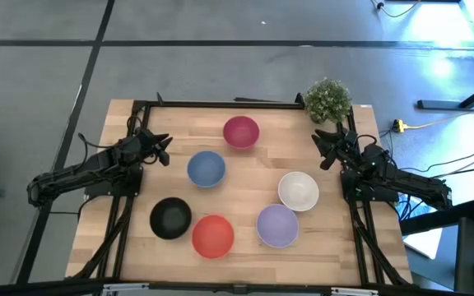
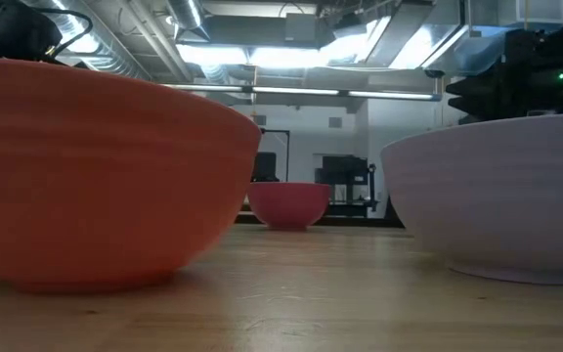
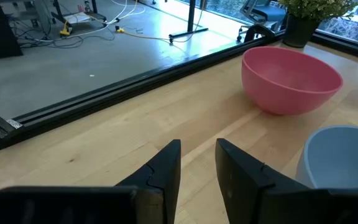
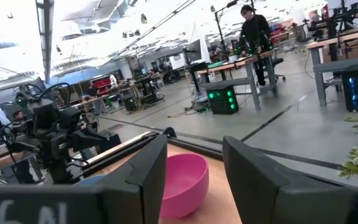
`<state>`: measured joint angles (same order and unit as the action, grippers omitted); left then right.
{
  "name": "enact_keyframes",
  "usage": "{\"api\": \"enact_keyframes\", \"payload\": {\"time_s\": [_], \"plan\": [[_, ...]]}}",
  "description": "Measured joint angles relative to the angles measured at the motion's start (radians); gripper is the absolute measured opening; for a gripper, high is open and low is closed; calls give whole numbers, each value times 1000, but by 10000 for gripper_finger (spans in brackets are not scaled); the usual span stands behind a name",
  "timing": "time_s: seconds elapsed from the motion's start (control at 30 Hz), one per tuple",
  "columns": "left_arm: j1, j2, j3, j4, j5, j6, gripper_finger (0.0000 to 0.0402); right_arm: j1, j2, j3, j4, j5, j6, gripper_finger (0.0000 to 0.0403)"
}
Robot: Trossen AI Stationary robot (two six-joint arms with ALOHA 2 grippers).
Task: Nest bowls inside each other
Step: Stack the white bowl on top of the pink bowl
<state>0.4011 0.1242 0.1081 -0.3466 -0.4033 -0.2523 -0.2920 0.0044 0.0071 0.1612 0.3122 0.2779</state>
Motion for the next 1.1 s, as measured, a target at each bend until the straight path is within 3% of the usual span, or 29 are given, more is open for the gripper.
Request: {"api": "enact_keyframes", "payload": {"time_s": [0.13,0.5,0.83,1.0,1.1], "plan": [[0,0,0,1,0,0,95,0,0,0,0,-9,-21,158],[0,0,-4,53,-13,19,95,0,0,10,-22,-157,-75,158],[0,0,-3,54,-14,19,95,0,28,288,-390,-160,-201,158],[0,0,-2,56,-14,18,95,0,107,439,-628,-176,-185,158],[0,0,-2,56,-14,18,95,1,170,482,-649,-212,-178,158]]}}
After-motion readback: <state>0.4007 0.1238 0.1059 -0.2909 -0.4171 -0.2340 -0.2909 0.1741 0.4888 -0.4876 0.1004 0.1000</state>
